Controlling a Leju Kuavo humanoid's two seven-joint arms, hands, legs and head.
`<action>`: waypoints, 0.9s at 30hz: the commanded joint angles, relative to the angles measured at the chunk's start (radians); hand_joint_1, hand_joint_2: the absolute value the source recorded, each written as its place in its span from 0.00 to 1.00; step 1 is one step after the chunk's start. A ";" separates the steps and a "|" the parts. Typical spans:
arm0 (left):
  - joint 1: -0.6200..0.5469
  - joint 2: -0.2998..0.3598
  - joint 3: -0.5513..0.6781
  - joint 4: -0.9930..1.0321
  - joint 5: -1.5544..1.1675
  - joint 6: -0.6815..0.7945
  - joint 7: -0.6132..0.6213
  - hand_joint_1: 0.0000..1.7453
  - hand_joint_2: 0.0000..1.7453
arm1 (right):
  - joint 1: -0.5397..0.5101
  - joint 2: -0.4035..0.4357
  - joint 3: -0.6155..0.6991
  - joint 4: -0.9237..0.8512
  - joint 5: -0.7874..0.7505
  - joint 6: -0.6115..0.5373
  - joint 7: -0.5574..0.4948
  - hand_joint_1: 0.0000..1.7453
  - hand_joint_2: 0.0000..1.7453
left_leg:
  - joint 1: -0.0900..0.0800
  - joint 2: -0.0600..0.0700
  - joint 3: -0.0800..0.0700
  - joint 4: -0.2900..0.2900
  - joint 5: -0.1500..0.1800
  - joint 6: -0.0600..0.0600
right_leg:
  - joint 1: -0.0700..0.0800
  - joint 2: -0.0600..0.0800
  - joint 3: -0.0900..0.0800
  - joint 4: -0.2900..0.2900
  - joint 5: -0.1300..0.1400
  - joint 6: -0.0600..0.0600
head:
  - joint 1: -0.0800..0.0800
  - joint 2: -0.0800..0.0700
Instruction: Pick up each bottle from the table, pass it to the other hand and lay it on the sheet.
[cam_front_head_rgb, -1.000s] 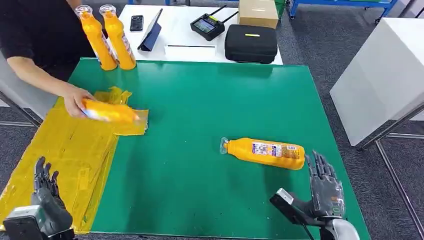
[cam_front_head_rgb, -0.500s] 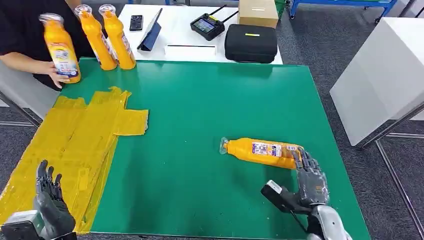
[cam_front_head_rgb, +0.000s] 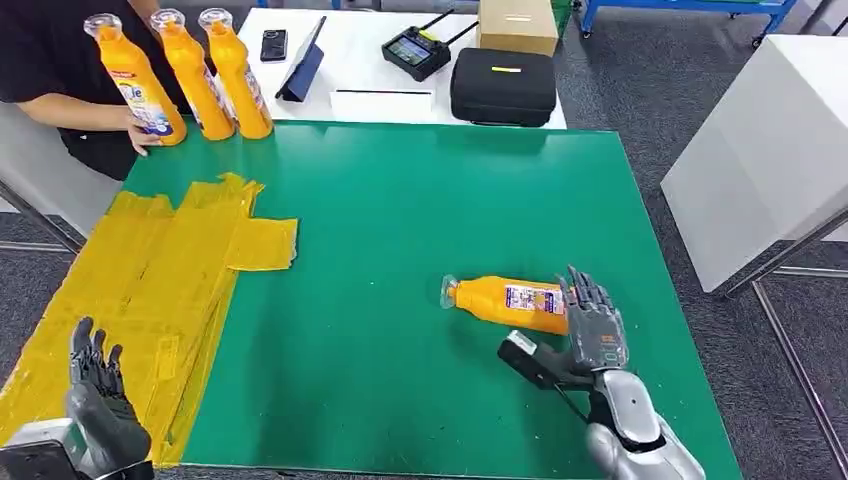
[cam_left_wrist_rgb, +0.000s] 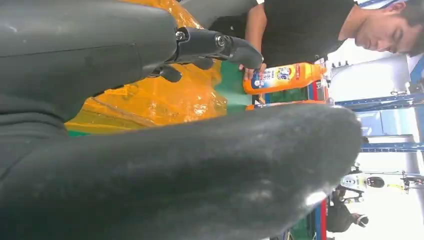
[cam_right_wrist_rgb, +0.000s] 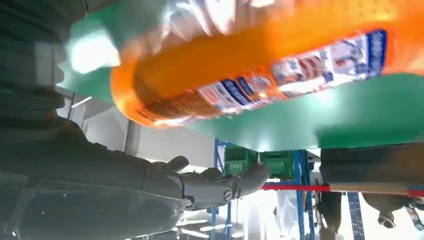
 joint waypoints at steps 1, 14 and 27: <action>-0.011 0.012 -0.003 0.039 0.005 -0.009 0.002 0.00 0.00 | -0.165 0.043 0.076 0.232 0.000 0.043 0.003 0.00 1.00 | 0.000 0.002 0.007 -0.001 -0.002 0.001 | 0.001 0.004 0.005 0.000 -0.001 -0.008 | 0.000 0.000; -0.083 0.027 0.024 0.114 0.082 -0.052 -0.030 0.00 0.00 | -0.214 0.044 0.139 0.446 0.020 0.272 0.082 0.00 1.00 | 0.000 -0.001 0.005 -0.002 0.000 0.001 | 0.001 0.000 0.005 -0.002 0.000 -0.004 | 0.000 0.000; -0.018 0.000 0.048 0.059 0.077 -0.049 -0.041 0.00 0.00 | -0.184 0.045 0.178 0.531 0.050 0.350 0.020 1.00 1.00 | 0.002 0.000 0.027 -0.002 -0.006 0.000 | 0.002 0.000 0.015 -0.005 -0.006 -0.008 | 0.000 0.000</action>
